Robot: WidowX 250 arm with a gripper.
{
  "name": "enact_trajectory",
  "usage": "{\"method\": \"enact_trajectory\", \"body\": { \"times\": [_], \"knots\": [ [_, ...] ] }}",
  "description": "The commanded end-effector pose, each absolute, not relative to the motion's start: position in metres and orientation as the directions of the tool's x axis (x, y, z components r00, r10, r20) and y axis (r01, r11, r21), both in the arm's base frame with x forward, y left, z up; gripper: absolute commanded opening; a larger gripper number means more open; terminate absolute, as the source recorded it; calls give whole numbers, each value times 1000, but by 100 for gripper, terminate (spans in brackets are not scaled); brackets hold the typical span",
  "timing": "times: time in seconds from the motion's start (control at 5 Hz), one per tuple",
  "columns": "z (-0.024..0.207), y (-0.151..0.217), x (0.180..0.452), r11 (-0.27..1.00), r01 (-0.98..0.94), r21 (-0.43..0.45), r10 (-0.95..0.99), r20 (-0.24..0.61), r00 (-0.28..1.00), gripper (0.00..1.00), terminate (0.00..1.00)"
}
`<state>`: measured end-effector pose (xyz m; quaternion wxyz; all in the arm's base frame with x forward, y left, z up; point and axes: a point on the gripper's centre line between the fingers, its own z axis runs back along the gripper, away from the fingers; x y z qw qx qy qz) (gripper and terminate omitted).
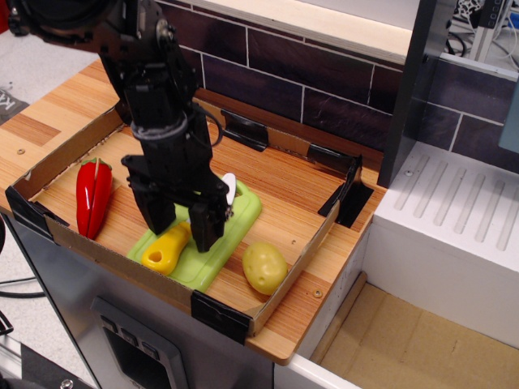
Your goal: Put knife on cutting board
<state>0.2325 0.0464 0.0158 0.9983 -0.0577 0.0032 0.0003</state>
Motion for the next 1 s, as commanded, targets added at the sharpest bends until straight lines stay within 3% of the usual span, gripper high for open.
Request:
{"method": "enact_trajectory", "body": {
  "times": [0.0, 0.2, 0.4, 0.6, 0.8],
  "knots": [
    [86, 59, 262, 990, -79, -117, 105, 237, 966, 100, 0],
    [133, 71, 278, 985, -141, -102, 170, 407, 898, 100, 0],
    [165, 91, 298, 960, -264, -94, 275, 492, 826, 100, 0],
    [165, 91, 298, 960, -264, -94, 275, 492, 826, 100, 0],
    [165, 91, 298, 960, -264, -94, 275, 492, 826, 100, 100]
  ]
}}
